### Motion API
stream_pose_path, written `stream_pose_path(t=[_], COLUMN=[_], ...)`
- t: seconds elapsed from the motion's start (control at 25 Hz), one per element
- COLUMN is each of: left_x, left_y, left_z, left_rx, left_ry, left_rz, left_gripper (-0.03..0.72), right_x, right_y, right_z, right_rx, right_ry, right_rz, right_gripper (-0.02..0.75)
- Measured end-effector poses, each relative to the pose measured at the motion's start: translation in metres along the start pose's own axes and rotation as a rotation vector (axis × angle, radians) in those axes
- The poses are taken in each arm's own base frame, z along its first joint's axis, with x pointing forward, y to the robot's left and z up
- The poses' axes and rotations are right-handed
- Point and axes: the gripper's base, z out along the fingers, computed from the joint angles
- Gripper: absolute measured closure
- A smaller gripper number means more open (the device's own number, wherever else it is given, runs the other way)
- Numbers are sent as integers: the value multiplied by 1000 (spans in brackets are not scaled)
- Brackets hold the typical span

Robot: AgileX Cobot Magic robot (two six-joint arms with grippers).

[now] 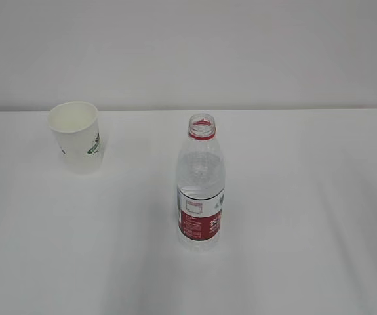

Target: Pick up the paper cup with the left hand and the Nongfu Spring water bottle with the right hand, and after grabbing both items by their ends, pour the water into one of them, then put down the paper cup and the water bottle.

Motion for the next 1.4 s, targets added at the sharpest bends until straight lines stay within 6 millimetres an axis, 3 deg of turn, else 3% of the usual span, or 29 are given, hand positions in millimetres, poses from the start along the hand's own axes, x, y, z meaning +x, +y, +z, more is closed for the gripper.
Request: stream_pose_path(t=[0.24,0.72,1.12,1.4], left_x=[3,14,40,48], left_y=[0,-2,-3,-5], left_z=[11,55,94,114], left_rx=[2,13,19,28], left_ry=[32,91,220,197], left_rz=[1,3,4,2], left_gripper=[172,172,172,172], right_x=[1,11,11,21], right_y=[0,2,3,4], right_z=[16,53,80,102], right_rx=[-3,-13,-13,-18], right_ry=[10,74,4,17], right_rz=[-1,-1,-1,6], right_gripper=[170,170,170,170])
